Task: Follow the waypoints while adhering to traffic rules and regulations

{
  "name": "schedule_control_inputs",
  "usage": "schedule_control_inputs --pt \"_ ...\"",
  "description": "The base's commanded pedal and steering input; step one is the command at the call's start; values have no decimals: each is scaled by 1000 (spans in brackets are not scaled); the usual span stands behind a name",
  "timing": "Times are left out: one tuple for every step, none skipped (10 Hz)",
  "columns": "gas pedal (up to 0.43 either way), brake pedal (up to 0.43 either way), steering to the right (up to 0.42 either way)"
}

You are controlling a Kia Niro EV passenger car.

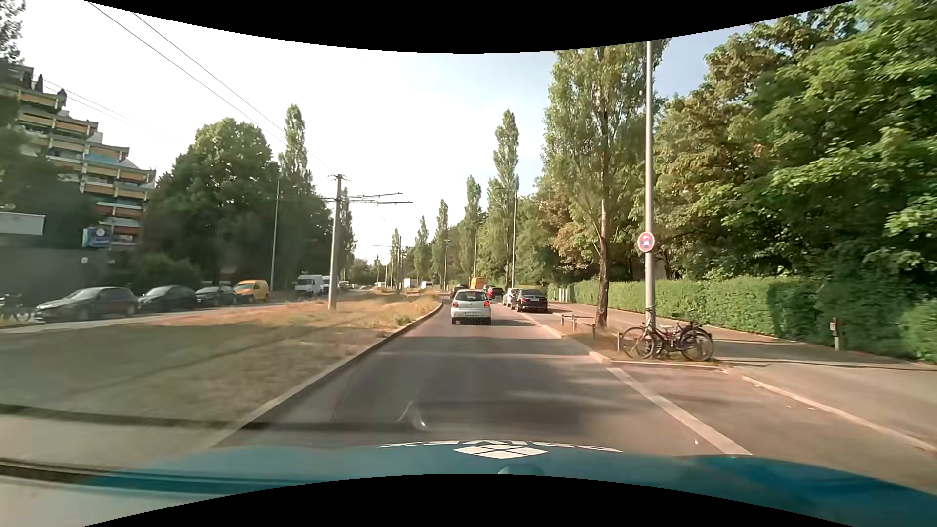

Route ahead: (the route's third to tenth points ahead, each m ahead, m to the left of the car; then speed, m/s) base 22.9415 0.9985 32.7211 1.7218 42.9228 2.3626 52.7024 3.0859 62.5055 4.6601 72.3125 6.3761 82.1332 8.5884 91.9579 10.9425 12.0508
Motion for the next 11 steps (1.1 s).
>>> schedule_control_inputs --pt "177 0 -4" --pt "177 0 -4" --pt "189 0 -4" --pt "189 0 -4" --pt "189 0 -5" --pt "189 0 -4" --pt "189 0 -5" --pt "189 0 -5" --pt "189 0 -5" --pt "197 0 -5" --pt "197 0 -6"
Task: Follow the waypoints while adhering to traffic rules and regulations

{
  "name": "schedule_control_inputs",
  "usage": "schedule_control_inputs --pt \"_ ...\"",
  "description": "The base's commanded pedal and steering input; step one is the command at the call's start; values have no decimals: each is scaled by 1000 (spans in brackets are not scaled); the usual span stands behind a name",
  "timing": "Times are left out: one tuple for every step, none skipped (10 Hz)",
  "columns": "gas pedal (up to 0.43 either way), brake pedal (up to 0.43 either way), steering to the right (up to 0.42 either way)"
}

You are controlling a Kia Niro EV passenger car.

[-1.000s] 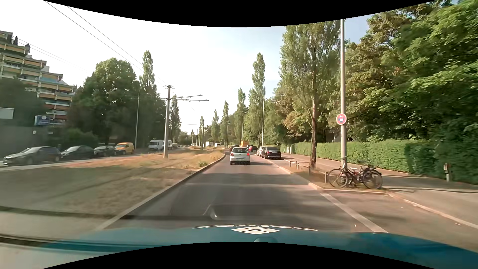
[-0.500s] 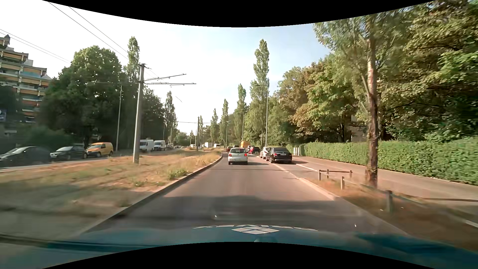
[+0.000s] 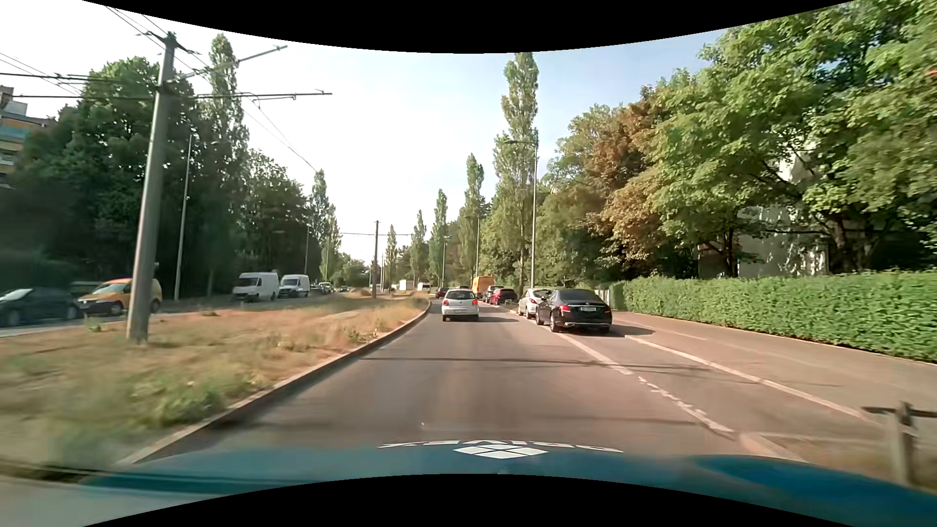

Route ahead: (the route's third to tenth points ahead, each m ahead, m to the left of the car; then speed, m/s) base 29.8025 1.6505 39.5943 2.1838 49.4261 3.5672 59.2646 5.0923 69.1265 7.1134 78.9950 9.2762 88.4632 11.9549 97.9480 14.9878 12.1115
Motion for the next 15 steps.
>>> schedule_control_inputs --pt "197 0 -6" --pt "197 0 -9" --pt "197 0 -13" --pt "209 0 -15" --pt "209 0 -15" --pt "209 0 -15" --pt "209 0 -13" --pt "209 0 -11" --pt "209 0 -11" --pt "220 0 -14" --pt "240 0 -14" --pt "240 0 -14" --pt "240 0 -16" --pt "240 0 -17" --pt "240 0 -16"
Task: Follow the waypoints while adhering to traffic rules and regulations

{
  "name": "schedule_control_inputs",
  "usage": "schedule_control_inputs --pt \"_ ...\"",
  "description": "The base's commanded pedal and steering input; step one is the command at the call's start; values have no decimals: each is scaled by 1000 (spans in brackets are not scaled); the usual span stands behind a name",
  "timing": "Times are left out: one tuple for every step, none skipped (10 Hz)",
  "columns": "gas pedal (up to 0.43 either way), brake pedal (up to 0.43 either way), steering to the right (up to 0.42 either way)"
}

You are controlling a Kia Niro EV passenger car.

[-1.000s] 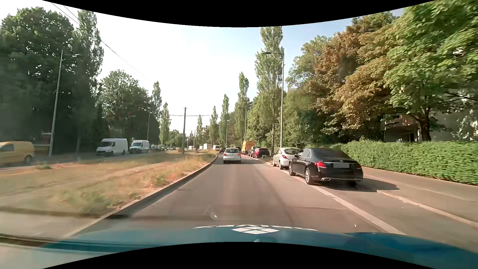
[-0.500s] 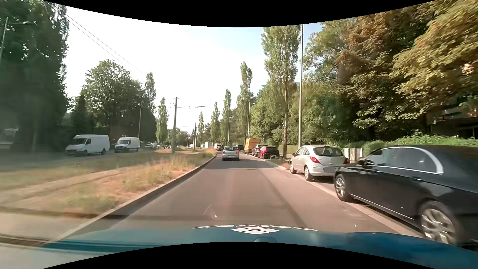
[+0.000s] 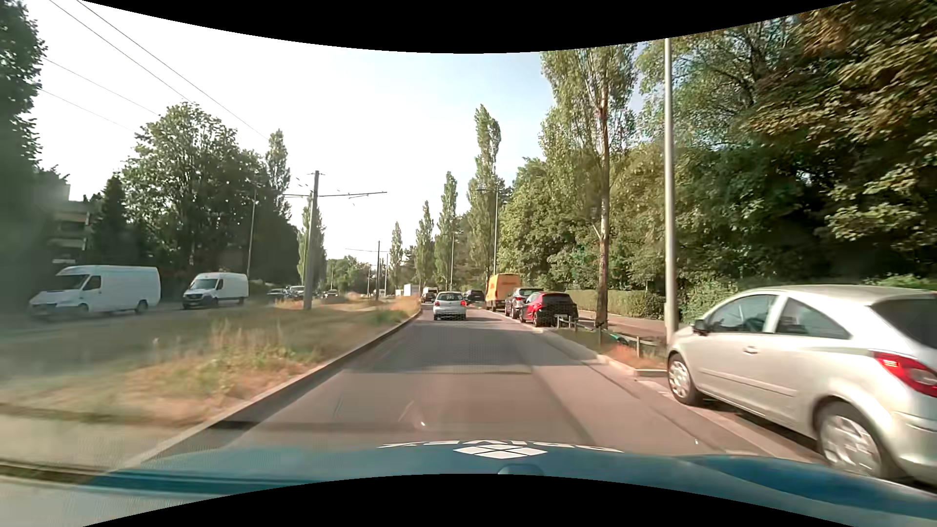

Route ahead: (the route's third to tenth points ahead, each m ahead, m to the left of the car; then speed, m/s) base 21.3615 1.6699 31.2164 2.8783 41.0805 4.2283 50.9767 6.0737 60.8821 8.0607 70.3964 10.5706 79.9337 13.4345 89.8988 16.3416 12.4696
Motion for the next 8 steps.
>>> schedule_control_inputs --pt "240 0 -16" --pt "240 0 -17" --pt "240 0 -17" --pt "240 0 -17" --pt "240 0 -17" --pt "240 0 -18" --pt "240 0 -19" --pt "240 0 -19"
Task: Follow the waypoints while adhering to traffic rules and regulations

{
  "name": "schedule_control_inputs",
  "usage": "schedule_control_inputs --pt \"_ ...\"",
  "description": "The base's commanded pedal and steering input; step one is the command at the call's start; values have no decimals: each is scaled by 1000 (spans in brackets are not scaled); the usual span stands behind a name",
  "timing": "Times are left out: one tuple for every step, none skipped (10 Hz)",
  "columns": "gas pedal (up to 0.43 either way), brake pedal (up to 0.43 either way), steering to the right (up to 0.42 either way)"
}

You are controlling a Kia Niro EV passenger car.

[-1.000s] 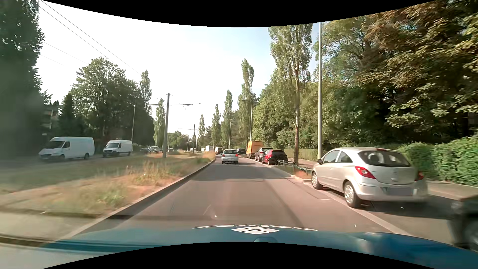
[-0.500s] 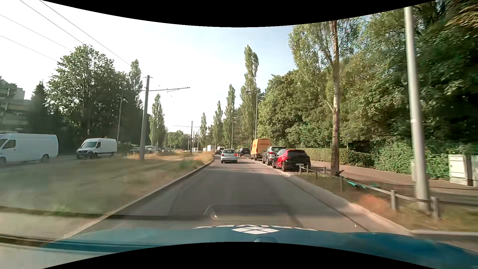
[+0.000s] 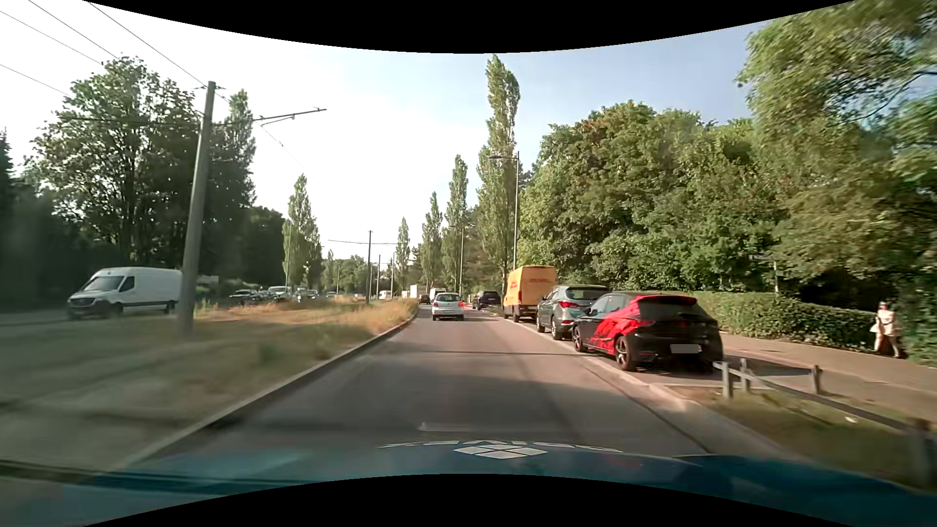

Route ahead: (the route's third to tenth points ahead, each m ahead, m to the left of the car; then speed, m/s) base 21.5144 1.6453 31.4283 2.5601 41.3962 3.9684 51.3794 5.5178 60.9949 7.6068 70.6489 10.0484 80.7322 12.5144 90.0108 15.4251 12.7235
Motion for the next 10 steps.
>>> schedule_control_inputs --pt "240 0 -20" --pt "240 0 -21" --pt "240 0 -21" --pt "228 0 -21" --pt "220 0 -21" --pt "220 0 -22" --pt "220 0 -23" --pt "220 0 -23" --pt "209 0 -23" --pt "209 0 -23"
